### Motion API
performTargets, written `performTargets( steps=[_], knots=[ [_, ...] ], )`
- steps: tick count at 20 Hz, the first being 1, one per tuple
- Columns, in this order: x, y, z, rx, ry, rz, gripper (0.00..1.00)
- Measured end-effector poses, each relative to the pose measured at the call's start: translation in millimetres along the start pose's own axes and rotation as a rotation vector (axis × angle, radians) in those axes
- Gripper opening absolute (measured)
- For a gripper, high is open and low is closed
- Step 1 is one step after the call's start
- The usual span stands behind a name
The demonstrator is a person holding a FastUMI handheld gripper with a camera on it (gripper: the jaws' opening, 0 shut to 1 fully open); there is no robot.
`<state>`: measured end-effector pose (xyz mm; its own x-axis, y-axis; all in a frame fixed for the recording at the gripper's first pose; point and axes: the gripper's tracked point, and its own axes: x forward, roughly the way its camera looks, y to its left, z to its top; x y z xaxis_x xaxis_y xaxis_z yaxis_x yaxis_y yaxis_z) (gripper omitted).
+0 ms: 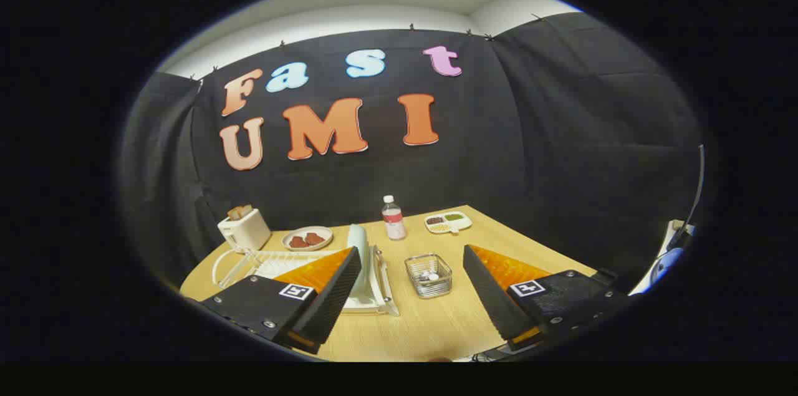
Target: Take the plate from the dish rack, then take the spoon from the basket and place it into the plate.
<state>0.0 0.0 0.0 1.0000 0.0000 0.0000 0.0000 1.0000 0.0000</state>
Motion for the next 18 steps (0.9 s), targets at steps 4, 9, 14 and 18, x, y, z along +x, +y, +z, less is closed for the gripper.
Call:
performTargets(
  steps=[4,9,14,18],
  knots=[
    [0.4,2.8,12.0,0.022,-0.022,0.013,0.99],
    [2.2,12.2,22.4,-0.027,-0.064,0.028,0.98],
    [3.4,26.8,31.2,-0.047,-0.097,0.062,0.98],
    [10.2,31.8,24.4,-0.059,-0.065,0.068,0.98]
  ],
)
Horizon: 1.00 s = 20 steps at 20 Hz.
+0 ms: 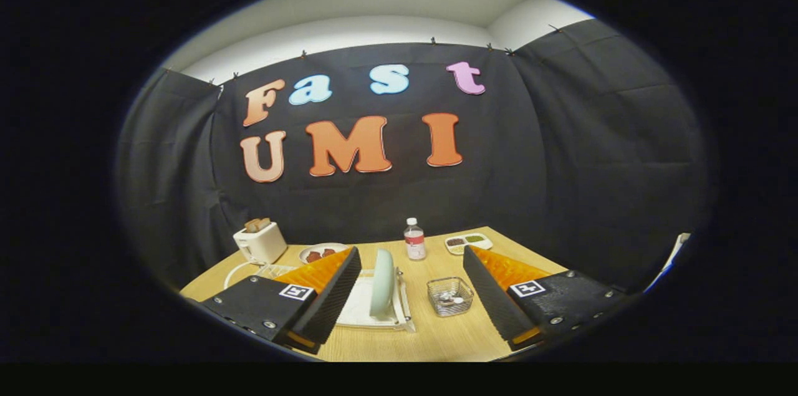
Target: Take the plate from the dish rack, then take the spoon from the basket and place it into the plate.
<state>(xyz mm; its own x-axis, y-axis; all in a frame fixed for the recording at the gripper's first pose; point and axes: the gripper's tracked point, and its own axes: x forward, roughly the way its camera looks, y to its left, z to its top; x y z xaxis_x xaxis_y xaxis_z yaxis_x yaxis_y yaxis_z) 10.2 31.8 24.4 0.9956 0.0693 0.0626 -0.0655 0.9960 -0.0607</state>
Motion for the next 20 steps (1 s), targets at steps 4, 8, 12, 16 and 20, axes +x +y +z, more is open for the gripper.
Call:
performTargets(
  steps=[4,8,12,16,20],
  knots=[
    [17.6,13.3,-15.6,0.003,0.098,0.024,0.99],
    [49.7,34.4,-24.6,-0.073,0.2,0.032,0.98],
    [73.3,54.3,-41.1,-0.121,0.292,0.067,0.99],
    [98.4,56.5,-59.9,-0.144,0.377,0.054,0.99],
    [115.6,50.0,-86.7,-0.155,0.492,0.033,0.99]
  ],
)
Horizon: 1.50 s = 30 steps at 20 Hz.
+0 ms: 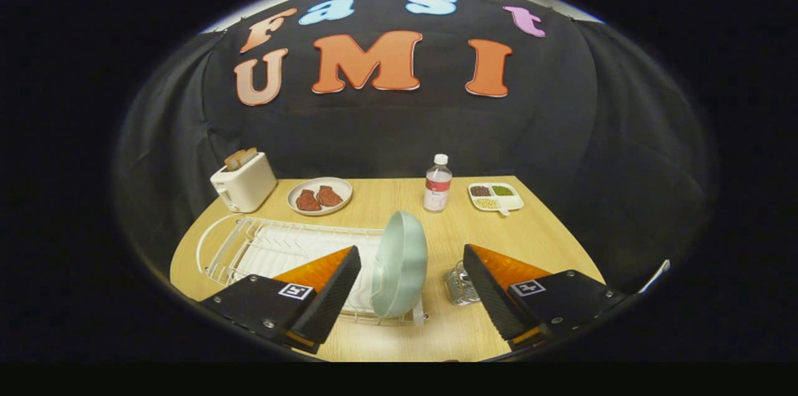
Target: Take the plate from the dish rack, then take the spoon from the basket and place it into the plate.
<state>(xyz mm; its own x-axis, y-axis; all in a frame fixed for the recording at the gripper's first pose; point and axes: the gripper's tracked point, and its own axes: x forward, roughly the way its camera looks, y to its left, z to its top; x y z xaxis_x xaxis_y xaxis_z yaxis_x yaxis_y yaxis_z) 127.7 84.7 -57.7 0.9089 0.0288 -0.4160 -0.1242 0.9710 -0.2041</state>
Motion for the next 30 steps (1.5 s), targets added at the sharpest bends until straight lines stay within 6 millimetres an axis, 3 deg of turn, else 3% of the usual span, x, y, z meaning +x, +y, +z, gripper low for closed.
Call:
performTargets(
  steps=[10,14,17,21,25,30],
  knots=[
    [40.3,10.9,-34.8,-0.018,0.203,-0.024,0.96],
    [47.0,3.3,-59.8,-0.051,0.319,-0.071,0.74],
    [52.2,2.2,-71.2,-0.031,0.371,-0.088,0.5],
    [47.9,-4.9,-75.4,-0.022,0.417,-0.125,0.32],
    [41.5,-3.3,-70.8,0.004,0.434,-0.155,0.29],
    [37.0,-3.8,-45.1,-0.02,0.393,-0.206,0.27]
  ],
)
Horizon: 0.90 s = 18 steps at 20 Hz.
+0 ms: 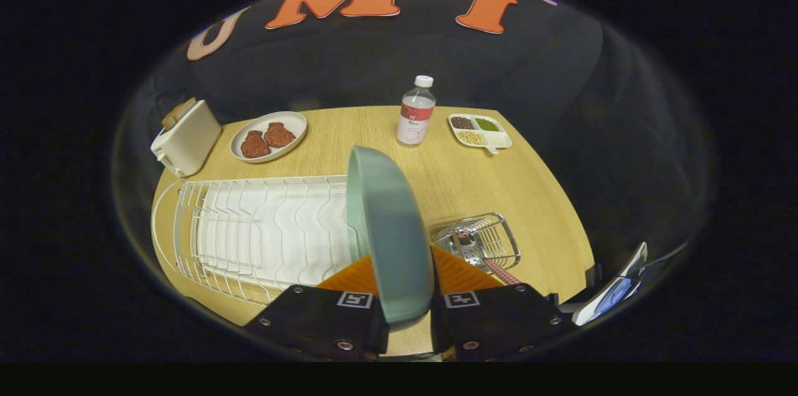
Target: Take the plate from the dish rack, then take the spoon from the basket and place it into the plate.
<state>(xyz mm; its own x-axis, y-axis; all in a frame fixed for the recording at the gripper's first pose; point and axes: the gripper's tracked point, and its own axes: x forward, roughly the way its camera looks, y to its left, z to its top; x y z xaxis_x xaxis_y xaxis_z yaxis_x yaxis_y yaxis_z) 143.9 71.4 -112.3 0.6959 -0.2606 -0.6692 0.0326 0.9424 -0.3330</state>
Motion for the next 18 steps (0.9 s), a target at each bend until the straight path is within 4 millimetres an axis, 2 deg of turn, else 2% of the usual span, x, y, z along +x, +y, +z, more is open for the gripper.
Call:
performTargets(
  steps=[9,14,18],
  knots=[
    [-13.1,-6.6,14.5,-0.087,-0.044,-0.103,0.26],
    [-34.9,0.1,37.5,-0.102,-0.105,-0.088,0.26],
    [-58.8,3.6,34.4,-0.074,-0.138,-0.024,0.26]
  ],
)
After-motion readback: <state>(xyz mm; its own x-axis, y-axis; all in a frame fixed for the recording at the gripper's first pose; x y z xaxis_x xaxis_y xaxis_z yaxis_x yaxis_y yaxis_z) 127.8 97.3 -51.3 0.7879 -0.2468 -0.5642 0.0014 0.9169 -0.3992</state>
